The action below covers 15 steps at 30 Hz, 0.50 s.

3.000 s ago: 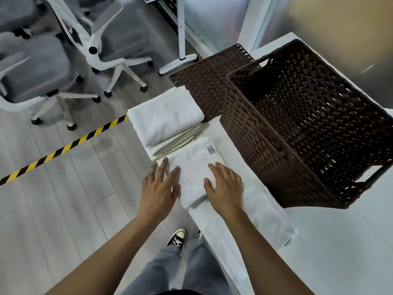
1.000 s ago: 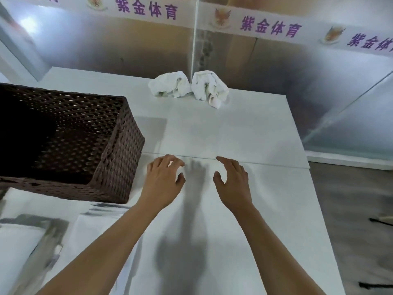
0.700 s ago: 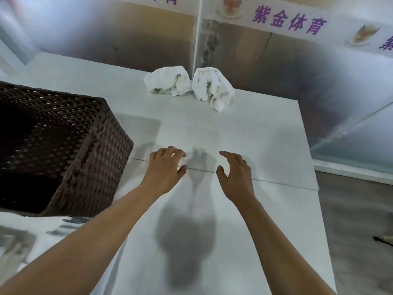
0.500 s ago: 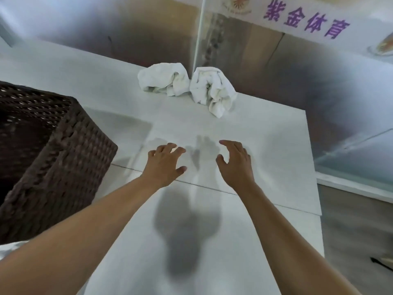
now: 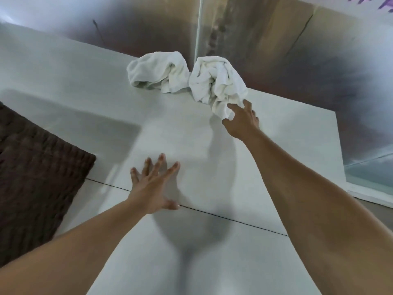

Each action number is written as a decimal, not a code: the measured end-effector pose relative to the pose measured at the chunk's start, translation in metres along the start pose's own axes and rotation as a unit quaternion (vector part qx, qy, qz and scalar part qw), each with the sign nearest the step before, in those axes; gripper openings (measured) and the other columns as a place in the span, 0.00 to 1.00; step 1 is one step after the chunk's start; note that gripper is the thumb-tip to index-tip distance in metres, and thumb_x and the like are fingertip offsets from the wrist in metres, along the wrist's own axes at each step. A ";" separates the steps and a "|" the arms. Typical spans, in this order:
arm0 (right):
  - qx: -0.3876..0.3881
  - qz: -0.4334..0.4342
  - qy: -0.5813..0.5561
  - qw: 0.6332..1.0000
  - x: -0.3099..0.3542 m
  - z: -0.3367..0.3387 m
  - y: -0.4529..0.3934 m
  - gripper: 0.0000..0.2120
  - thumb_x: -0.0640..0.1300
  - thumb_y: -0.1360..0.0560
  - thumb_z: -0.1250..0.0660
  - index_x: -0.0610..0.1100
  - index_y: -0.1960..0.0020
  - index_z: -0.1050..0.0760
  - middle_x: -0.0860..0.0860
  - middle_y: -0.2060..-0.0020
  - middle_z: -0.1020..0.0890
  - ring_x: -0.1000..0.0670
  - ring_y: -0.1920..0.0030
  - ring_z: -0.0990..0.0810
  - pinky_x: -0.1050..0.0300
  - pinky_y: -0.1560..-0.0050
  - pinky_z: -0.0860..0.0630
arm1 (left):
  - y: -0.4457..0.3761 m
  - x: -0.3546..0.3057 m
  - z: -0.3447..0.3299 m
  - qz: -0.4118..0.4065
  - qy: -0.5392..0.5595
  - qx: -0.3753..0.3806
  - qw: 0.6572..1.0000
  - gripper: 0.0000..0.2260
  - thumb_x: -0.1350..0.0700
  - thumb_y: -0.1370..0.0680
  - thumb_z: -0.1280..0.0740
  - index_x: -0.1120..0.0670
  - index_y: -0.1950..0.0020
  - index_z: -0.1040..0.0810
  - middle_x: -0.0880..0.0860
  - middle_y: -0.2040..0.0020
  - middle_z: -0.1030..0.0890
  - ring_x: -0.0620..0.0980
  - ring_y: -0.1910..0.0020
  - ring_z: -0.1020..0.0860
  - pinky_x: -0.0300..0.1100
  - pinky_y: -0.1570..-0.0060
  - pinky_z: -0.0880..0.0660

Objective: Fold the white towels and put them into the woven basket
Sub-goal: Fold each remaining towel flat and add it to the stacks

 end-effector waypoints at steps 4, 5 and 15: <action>-0.019 0.002 -0.068 0.998 0.000 -0.002 -0.014 0.30 0.50 0.20 0.36 0.49 0.20 0.37 0.51 0.21 0.38 0.43 0.23 0.37 0.44 0.26 0.41 | 0.001 0.000 0.001 0.001 0.006 -0.006 1.000 0.56 0.31 0.38 0.24 0.30 0.23 0.62 0.47 0.20 0.70 0.57 0.21 0.67 0.67 0.26 0.62; -0.030 0.008 -0.083 0.996 0.001 -0.001 -0.011 0.28 0.49 0.20 0.37 0.48 0.21 0.36 0.51 0.22 0.36 0.45 0.24 0.36 0.45 0.26 0.41 | 0.001 0.000 0.001 0.001 0.008 -0.006 1.000 0.56 0.31 0.38 0.24 0.30 0.23 0.61 0.47 0.20 0.70 0.57 0.21 0.67 0.67 0.26 0.62; -0.161 0.008 -0.253 0.954 -0.011 -0.017 0.138 0.09 0.41 0.22 0.31 0.48 0.43 0.17 0.53 0.44 0.15 0.53 0.42 0.19 0.55 0.39 0.26 | 0.005 -0.001 0.005 0.000 0.004 0.001 1.000 0.56 0.30 0.38 0.25 0.30 0.23 0.61 0.46 0.20 0.69 0.58 0.21 0.67 0.68 0.26 0.61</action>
Point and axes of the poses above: each hand's wrist, its own y-axis away from the middle knuckle, its own z-axis out of the back of the hand, x = y × z, the point moved 7 cm from there along -y, towards the middle knuckle
